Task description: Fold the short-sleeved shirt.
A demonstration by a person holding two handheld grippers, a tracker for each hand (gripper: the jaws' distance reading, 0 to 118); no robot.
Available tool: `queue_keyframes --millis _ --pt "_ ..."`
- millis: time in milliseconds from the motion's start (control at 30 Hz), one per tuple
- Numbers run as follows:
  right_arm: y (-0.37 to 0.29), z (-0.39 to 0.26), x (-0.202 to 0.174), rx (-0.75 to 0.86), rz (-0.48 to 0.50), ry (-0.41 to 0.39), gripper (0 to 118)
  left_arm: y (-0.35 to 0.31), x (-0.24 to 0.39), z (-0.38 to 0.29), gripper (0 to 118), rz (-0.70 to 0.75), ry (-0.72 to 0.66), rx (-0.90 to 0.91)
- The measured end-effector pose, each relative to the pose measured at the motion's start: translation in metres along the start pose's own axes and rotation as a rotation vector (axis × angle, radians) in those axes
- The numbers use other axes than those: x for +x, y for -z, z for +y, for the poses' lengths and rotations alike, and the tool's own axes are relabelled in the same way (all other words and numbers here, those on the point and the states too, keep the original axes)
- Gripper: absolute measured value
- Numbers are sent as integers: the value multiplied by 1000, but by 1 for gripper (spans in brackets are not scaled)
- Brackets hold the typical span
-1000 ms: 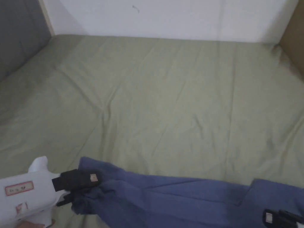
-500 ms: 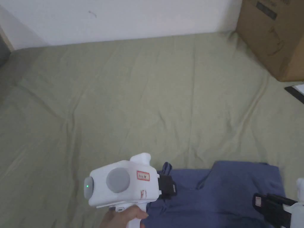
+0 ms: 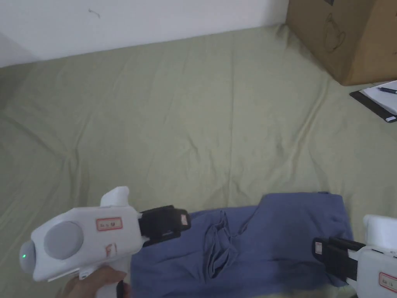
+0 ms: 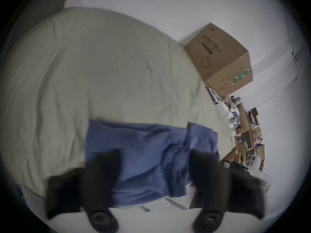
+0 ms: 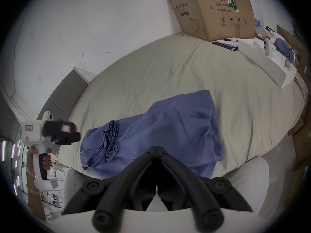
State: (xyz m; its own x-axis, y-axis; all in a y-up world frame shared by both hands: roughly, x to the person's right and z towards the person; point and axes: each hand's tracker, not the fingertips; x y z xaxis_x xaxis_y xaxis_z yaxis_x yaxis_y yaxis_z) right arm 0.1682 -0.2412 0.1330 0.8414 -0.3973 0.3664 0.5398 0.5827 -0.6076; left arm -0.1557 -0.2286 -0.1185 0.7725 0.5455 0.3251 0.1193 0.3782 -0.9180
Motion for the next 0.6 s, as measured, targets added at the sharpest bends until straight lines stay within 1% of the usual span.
queue_keyframes --millis 33,67,100,167,200,267,300,367,467,533,600 --pt "2 -1 -1 -3 6 0 0 3 -6 -6 12 22 -15 6" --pt "3 -2 -2 -8 14 0 0 11 -11 -11 0 39 -42 4" --pt "4 -3 -3 -14 19 2 0 18 -15 -17 0 61 -52 -3" --pt "6 -3 -2 -21 23 8 0 37 -15 -26 0 38 -58 -99" --pt "3 -3 -4 -15 17 2 0 42 -11 -31 0 30 -36 -77" --pt "-2 -1 -7 20 -10 -54 0 46 1 -36 0 -15 -8 -74" --pt "-3 1 -8 24 -19 -69 0 50 6 -38 0 -46 4 -81" --pt "-5 2 -9 33 -22 -86 0 61 16 -39 0 -47 26 -114" --pt "-4 4 -6 35 -13 -72 0 73 33 -49 0 18 100 -174" --pt "-3 3 -2 33 -12 -53 0 80 45 -54 0 10 152 -179" --pt "-1 1 1 25 -10 -40 0 89 55 -58 0 10 162 -224"
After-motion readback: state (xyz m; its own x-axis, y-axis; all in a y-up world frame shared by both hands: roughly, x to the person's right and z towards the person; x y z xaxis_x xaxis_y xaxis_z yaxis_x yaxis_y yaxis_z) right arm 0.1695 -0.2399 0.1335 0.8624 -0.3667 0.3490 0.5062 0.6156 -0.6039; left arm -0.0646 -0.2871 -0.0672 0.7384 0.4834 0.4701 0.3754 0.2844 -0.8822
